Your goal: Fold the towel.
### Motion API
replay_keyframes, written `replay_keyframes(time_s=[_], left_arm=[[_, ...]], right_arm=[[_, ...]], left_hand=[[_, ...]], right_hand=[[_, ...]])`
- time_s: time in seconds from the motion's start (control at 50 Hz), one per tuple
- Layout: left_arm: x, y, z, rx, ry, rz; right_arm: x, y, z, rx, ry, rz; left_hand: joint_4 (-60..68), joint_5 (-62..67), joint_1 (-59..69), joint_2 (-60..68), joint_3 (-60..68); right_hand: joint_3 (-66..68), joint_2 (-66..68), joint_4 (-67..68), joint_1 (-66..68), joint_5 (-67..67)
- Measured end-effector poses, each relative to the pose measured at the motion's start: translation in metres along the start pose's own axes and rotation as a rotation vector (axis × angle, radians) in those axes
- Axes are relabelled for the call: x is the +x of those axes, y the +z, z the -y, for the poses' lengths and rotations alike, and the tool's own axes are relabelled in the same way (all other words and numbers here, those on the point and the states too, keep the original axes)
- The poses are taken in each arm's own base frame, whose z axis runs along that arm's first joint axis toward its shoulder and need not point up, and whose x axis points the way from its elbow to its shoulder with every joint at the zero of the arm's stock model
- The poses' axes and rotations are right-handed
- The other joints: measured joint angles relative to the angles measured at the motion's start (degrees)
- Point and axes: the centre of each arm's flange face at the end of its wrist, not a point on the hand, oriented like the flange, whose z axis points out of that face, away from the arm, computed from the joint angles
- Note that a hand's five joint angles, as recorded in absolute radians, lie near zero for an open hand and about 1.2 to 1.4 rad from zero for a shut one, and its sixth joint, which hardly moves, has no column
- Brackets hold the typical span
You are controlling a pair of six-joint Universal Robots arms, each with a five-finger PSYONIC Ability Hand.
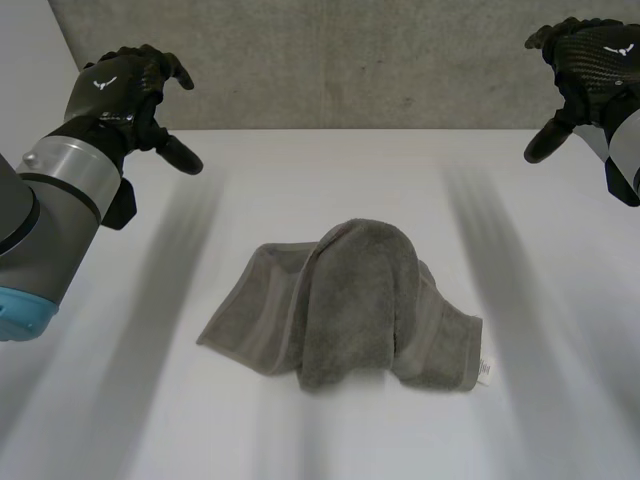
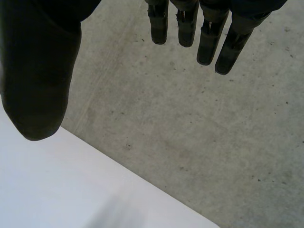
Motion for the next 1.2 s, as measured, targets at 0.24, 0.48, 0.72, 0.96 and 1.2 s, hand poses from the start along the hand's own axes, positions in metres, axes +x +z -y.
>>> replay_keyframes(time_s=[0.24, 0.48, 0.72, 0.96, 1.2], left_arm=[[0.000, 0.000, 0.002, 0.006, 0.000, -0.003], [0.000, 0.000, 0.003, 0.010, 0.000, -0.003], [0.002, -0.001, 0.002, 0.006, 0.000, -0.016], [0.018, -0.018, -0.021, -0.147, -0.031, -0.102], [0.024, -0.042, -0.077, -0.378, -0.154, -0.114]], right_arm=[[0.000, 0.000, -0.002, -0.011, -0.001, 0.000], [0.006, 0.002, -0.005, -0.018, -0.002, -0.017], [0.005, 0.001, -0.006, -0.029, -0.006, -0.001], [-0.013, -0.005, -0.037, -0.247, 0.064, 0.256], [-0.026, -0.001, -0.094, -0.444, 0.194, 0.321]], left_hand=[[0.00, -0.36, 0.00, -0.14, 0.00], [0.00, -0.45, 0.00, -0.14, 0.00], [0.00, -0.51, 0.00, -0.14, 0.00], [0.00, -0.49, 0.00, -0.14, 0.00], [0.00, -0.07, 0.00, -0.14, 0.00]], right_hand=[[0.00, 0.00, 0.00, 0.00, -0.01], [0.00, 0.00, 0.00, 0.00, 0.00], [0.00, 0.00, 0.00, 0.00, 0.00], [0.00, 0.00, 0.00, 0.00, 0.00], [0.00, 0.00, 0.00, 0.00, 0.00]])
